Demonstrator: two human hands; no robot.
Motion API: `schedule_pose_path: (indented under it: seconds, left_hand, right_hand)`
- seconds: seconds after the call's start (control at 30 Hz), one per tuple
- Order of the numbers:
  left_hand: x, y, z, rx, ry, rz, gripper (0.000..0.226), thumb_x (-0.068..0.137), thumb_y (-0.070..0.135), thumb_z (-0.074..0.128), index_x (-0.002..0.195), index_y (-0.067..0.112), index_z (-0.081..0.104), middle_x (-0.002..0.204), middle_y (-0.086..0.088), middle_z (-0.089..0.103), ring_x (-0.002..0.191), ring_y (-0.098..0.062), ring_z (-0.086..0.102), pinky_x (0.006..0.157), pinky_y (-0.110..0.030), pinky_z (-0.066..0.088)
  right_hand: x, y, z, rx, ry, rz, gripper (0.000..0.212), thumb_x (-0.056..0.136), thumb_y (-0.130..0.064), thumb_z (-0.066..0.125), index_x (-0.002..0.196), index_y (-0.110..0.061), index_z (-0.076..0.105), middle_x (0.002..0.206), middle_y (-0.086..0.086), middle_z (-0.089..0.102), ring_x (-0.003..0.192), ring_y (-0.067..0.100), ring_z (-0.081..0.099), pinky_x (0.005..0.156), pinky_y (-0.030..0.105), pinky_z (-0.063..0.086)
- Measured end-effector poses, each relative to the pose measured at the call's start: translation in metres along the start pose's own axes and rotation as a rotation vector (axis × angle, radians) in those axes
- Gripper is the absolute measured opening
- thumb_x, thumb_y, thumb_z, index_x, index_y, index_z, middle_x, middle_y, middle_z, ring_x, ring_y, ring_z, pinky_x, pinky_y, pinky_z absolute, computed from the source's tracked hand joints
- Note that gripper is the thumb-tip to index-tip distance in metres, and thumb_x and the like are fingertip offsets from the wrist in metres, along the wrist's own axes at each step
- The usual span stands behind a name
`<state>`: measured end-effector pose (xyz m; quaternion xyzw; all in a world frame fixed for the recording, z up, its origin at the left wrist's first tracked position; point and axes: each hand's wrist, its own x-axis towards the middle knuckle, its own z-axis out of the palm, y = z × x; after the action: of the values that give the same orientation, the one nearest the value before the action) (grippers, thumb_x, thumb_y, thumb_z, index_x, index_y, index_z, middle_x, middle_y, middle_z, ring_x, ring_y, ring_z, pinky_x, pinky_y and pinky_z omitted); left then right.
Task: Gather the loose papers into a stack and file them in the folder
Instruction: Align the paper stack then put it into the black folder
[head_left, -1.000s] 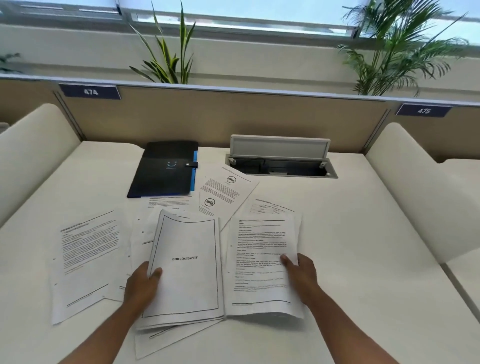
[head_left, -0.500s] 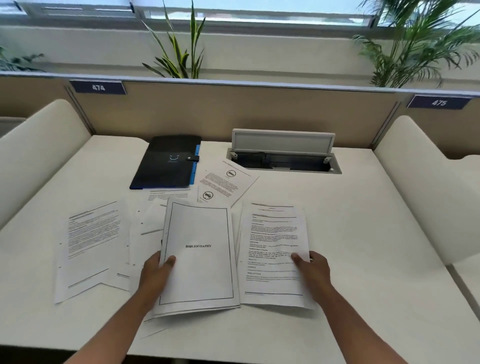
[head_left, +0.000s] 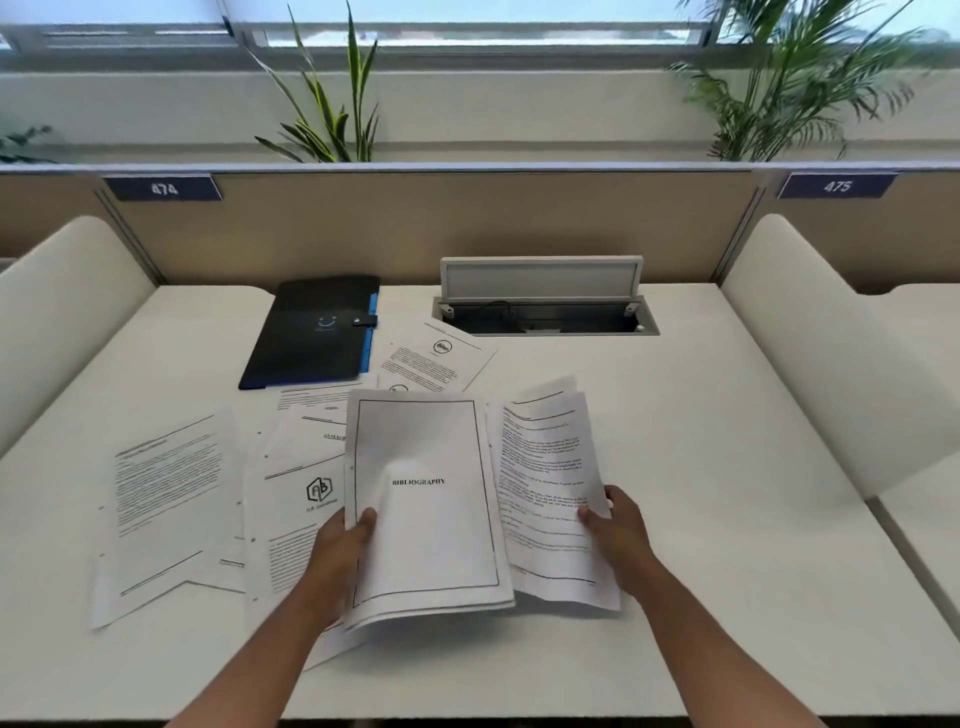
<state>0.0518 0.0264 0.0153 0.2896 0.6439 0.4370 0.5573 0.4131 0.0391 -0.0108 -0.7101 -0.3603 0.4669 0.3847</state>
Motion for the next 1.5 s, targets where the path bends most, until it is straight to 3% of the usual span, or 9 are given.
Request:
schedule_pose_path:
  seconds: [0.37, 0.53, 0.67, 0.87, 0.97, 1.1, 1.23, 1.33, 1.5]
  left_hand:
    - [-0.002, 0.007, 0.008, -0.087, 0.004, 0.037, 0.021, 0.099, 0.014, 0.055, 0.117, 0.013, 0.065, 0.111, -0.007, 0.074, 0.102, -0.025, 0.070, 0.090, -0.040, 0.053]
    - [-0.001, 0.006, 0.021, 0.084, -0.032, 0.124, 0.029, 0.099, 0.021, 0.056, 0.127, 0.013, 0.061, 0.122, -0.001, 0.068, 0.116, -0.023, 0.062, 0.105, -0.046, 0.046]
    - [-0.003, 0.007, 0.039, 0.149, -0.011, 0.143, 0.024, 0.101, 0.024, 0.052, 0.125, 0.027, 0.056, 0.120, 0.007, 0.063, 0.118, -0.018, 0.057, 0.105, -0.036, 0.042]
    - [-0.001, 0.013, 0.045, 0.059, -0.102, 0.087, 0.029, 0.096, 0.023, 0.063, 0.124, 0.026, 0.056, 0.120, 0.006, 0.067, 0.111, -0.013, 0.063, 0.095, -0.035, 0.051]
    - [-0.003, 0.018, 0.051, 0.049, -0.103, 0.097, 0.031, 0.090, 0.015, 0.070, 0.116, 0.022, 0.057, 0.113, 0.000, 0.070, 0.102, -0.017, 0.068, 0.082, -0.032, 0.056]
    - [-0.005, 0.030, 0.062, 0.118, -0.101, 0.166, 0.031, 0.084, 0.009, 0.074, 0.110, 0.021, 0.062, 0.106, 0.001, 0.073, 0.095, -0.015, 0.070, 0.073, -0.024, 0.056]
    - [-0.006, 0.047, 0.066, 0.092, -0.073, 0.202, 0.034, 0.081, 0.005, 0.077, 0.111, 0.015, 0.065, 0.105, -0.005, 0.074, 0.095, -0.022, 0.071, 0.083, -0.040, 0.059]
    - [-0.007, 0.065, 0.064, -0.017, -0.086, 0.206, 0.038, 0.075, -0.002, 0.079, 0.107, 0.012, 0.065, 0.103, -0.009, 0.074, 0.092, -0.026, 0.072, 0.076, -0.039, 0.060]
    - [-0.007, 0.109, 0.057, -0.037, -0.158, 0.346, 0.045, 0.063, 0.007, 0.086, 0.103, 0.014, 0.068, 0.097, -0.003, 0.077, 0.088, -0.017, 0.073, 0.072, -0.028, 0.059]
  right_hand:
    - [-0.011, 0.008, -0.010, 0.079, 0.022, 0.035, 0.026, 0.096, 0.000, 0.066, 0.118, -0.014, 0.072, 0.112, 0.006, 0.077, 0.106, 0.031, 0.072, 0.104, 0.055, 0.055]
    - [-0.022, -0.001, 0.005, 0.149, -0.069, 0.051, 0.026, 0.097, -0.001, 0.066, 0.119, -0.012, 0.073, 0.109, 0.004, 0.080, 0.103, 0.026, 0.075, 0.098, 0.046, 0.058]
    - [-0.032, -0.012, 0.019, 0.277, -0.230, 0.059, 0.028, 0.097, -0.004, 0.067, 0.124, -0.011, 0.071, 0.112, 0.006, 0.080, 0.098, 0.021, 0.077, 0.080, 0.031, 0.061]
    - [-0.033, -0.027, 0.020, 0.388, -0.342, 0.037, 0.034, 0.097, -0.008, 0.067, 0.131, -0.011, 0.066, 0.124, 0.011, 0.076, 0.116, 0.031, 0.072, 0.095, 0.039, 0.059]
    - [-0.031, -0.038, 0.020, 0.424, -0.359, 0.047, 0.041, 0.097, -0.026, 0.065, 0.134, -0.009, 0.065, 0.127, 0.012, 0.075, 0.118, 0.032, 0.071, 0.102, 0.047, 0.056]
    - [-0.030, -0.061, 0.025, 0.261, -0.306, 0.023, 0.055, 0.097, -0.059, 0.057, 0.129, -0.016, 0.069, 0.128, -0.001, 0.074, 0.119, 0.021, 0.069, 0.107, 0.040, 0.051]
    - [-0.029, -0.075, 0.033, 0.224, -0.288, -0.142, 0.034, 0.085, -0.027, 0.084, 0.114, -0.014, 0.074, 0.109, 0.004, 0.081, 0.108, 0.029, 0.076, 0.091, 0.041, 0.063]
    - [-0.028, -0.085, 0.033, 0.291, -0.293, -0.201, 0.035, 0.085, -0.004, 0.082, 0.119, -0.010, 0.073, 0.110, 0.004, 0.081, 0.106, 0.026, 0.076, 0.085, 0.034, 0.063]
    - [-0.030, -0.107, 0.035, 0.325, -0.263, -0.320, 0.041, 0.075, -0.005, 0.085, 0.114, -0.003, 0.073, 0.114, 0.020, 0.077, 0.110, 0.038, 0.072, 0.097, 0.051, 0.060]
